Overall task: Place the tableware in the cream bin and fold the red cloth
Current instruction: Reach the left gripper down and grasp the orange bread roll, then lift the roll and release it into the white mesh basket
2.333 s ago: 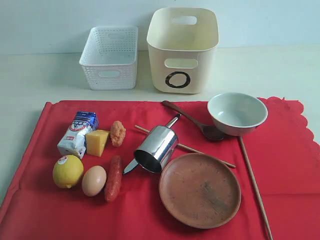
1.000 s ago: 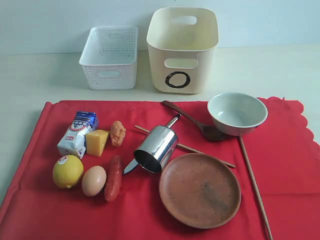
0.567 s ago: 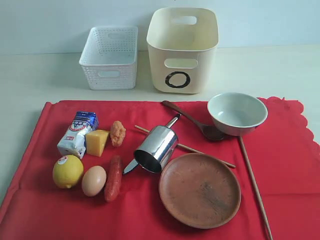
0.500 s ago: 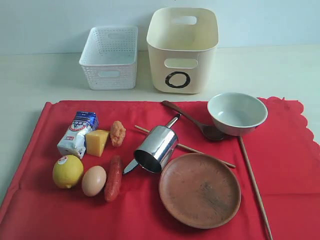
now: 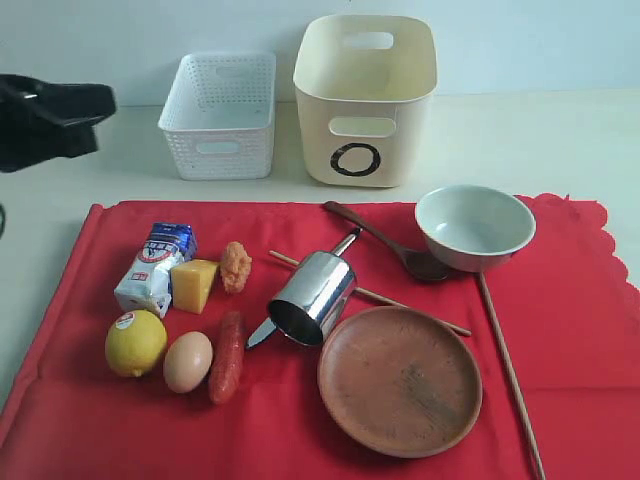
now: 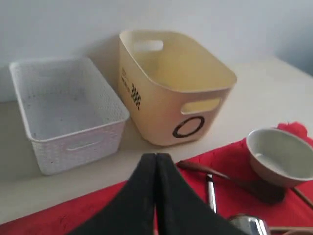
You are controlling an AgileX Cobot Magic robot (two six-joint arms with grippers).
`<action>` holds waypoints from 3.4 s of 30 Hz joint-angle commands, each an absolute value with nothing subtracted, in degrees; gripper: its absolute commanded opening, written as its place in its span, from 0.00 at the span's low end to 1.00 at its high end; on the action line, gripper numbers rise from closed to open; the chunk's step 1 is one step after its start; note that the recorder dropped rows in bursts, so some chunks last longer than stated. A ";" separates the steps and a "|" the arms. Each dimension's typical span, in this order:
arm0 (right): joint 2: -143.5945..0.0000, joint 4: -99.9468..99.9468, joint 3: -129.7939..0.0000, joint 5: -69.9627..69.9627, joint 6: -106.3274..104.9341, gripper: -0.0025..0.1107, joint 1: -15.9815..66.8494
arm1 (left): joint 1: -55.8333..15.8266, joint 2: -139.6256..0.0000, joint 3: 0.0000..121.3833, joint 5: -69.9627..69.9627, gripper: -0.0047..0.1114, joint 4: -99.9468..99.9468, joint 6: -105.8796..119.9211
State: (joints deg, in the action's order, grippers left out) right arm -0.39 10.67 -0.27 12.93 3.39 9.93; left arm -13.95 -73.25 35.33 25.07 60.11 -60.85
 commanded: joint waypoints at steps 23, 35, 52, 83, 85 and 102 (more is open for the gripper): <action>0.00 10.59 0.00 12.81 3.04 0.02 9.92 | -26.14 -98.17 66.78 -39.72 0.04 5.17 0.88; 0.00 10.59 0.00 12.81 3.04 0.02 9.92 | -29.82 -102.52 68.67 -37.53 0.32 -19.14 23.58; 0.00 10.59 0.00 12.81 3.04 0.02 9.92 | -29.82 -111.90 68.67 -29.56 0.70 -12.57 23.58; 0.00 10.59 0.00 12.81 3.04 0.02 9.92 | -29.82 -115.53 68.67 -27.96 0.04 -12.15 27.10; 0.00 10.59 0.00 12.81 3.04 0.02 9.92 | -29.82 -112.96 68.81 -28.11 0.04 -12.15 27.10; 0.00 10.59 0.00 12.81 3.04 0.02 9.92 | -26.14 -110.68 70.85 17.97 0.04 -12.02 27.25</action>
